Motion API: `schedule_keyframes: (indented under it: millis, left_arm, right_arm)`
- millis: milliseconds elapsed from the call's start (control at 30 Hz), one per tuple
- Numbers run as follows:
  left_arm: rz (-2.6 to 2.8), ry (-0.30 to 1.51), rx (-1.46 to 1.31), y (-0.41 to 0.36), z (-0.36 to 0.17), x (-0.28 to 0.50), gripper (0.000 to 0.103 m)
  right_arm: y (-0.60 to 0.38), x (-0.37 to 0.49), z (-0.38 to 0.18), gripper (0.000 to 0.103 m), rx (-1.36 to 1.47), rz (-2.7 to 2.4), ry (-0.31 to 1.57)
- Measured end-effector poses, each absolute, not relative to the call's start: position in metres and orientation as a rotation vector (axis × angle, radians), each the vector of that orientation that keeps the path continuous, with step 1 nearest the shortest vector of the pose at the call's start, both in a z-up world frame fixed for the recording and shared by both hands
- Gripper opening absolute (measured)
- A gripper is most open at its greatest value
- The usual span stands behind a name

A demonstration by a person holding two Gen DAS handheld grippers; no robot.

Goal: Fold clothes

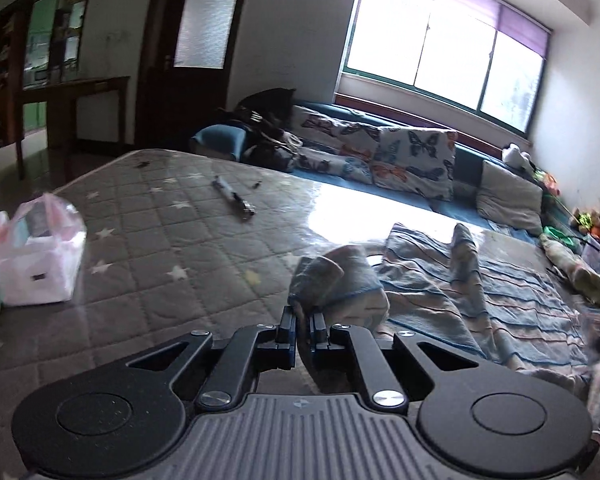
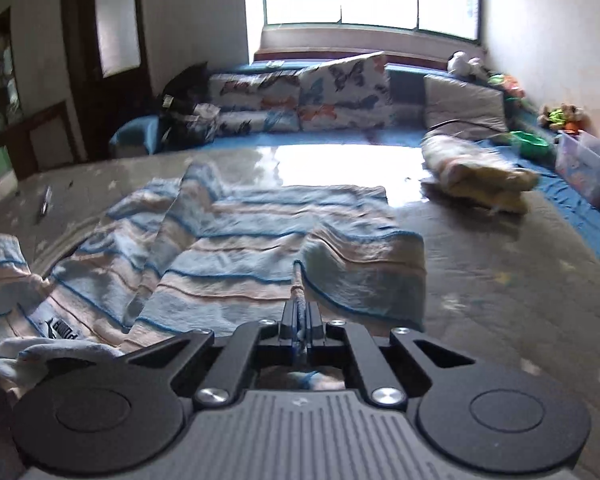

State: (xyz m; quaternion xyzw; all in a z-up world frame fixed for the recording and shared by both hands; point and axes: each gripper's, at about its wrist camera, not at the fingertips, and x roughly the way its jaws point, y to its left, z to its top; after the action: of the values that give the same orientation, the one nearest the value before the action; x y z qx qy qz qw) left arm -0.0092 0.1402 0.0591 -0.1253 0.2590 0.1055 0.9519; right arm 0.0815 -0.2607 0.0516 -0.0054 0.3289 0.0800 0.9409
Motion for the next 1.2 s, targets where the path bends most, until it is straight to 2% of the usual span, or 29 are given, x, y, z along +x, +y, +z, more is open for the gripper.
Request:
schedule_keyframes:
  millis: [233,567,633,867,1200]
  left_arm:
    - [0.251,0.554,-0.274,0.149,0.050,-0.032,0.003]
    - [0.300,0.591,-0.308,0.156,0.042,-0.069,0.002]
    - [0.307,0.593,-0.311,0.156,0.042,-0.076,0.002]
    - [0.313,0.614,-0.306,0.152,0.044,-0.082,0.003]
    - [0.357,0.641,-0.307,0.159,0.042,-0.089,0.005]
  right_arm:
    - [-0.322,0.018,0.058,0.003,0.121,0.062,0.623]
    - [-0.375,-0.035,0.020,0.004,0.179,-0.060,0.765]
    - [-0.378,-0.039,0.022,0.008,0.171,-0.082,0.757]
    - [-0.381,-0.028,0.037,0.009,0.141,-0.052,0.689]
    - [-0.357,0.000,0.011,0.014,0.085,0.047,0.759]
